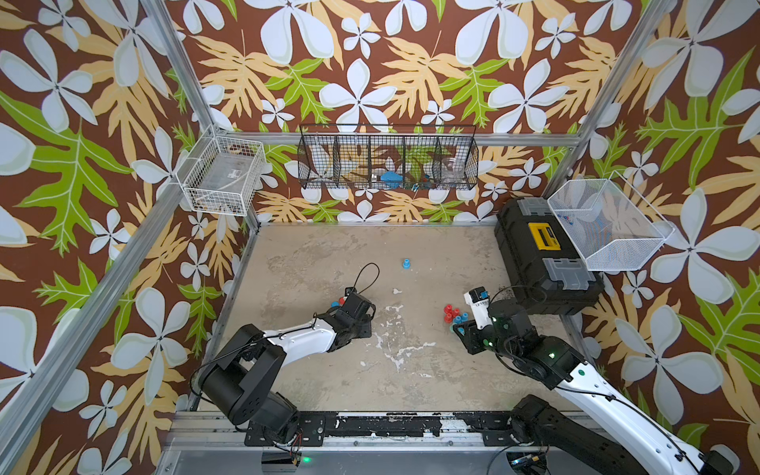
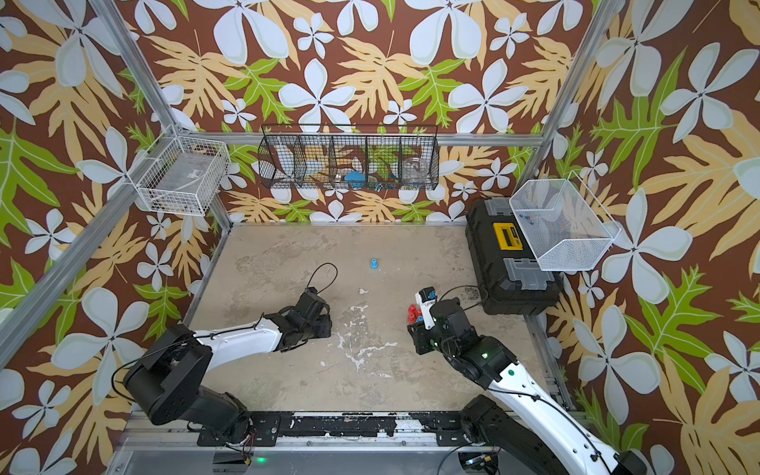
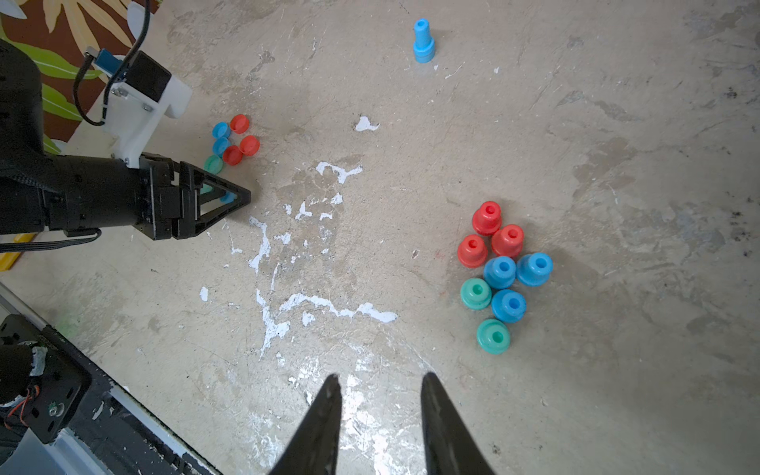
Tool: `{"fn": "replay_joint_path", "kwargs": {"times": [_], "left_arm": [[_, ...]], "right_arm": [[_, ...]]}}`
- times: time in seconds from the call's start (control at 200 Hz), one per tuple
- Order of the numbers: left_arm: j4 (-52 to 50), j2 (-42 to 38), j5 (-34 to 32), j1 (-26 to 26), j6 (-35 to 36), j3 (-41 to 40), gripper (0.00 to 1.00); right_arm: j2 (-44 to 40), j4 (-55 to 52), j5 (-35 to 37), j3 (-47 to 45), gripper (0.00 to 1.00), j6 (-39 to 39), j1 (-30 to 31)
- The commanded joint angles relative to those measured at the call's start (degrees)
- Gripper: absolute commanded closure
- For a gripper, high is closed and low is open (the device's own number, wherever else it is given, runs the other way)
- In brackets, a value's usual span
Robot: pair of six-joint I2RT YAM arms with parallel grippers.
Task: Close the stamp cap
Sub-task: Move the cover to the center of the board.
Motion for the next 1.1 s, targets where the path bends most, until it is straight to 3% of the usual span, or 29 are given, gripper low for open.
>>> {"fn": "replay_joint_path", "kwargs": {"times": [0.0, 0.601, 1.096], "left_arm": [[-1.5, 0.1, -1.1, -0.8, -0.8, 0.9, 0.41], [-1.2, 2.5, -1.5, -1.9, -1.1, 1.0, 0.41], [-0.8, 10.9, -1.6, -10.5, -3.8, 8.9, 0.41]], "right_arm": [[-0.2, 0.9, 0.1, 0.1, 0.66, 0.6, 0.1], [-0.7, 0.8, -0.2, 0.1, 0.66, 0.7, 0.3], [-1.0, 0.5, 0.1, 0.3, 0.66, 0.8, 0.4]]}}
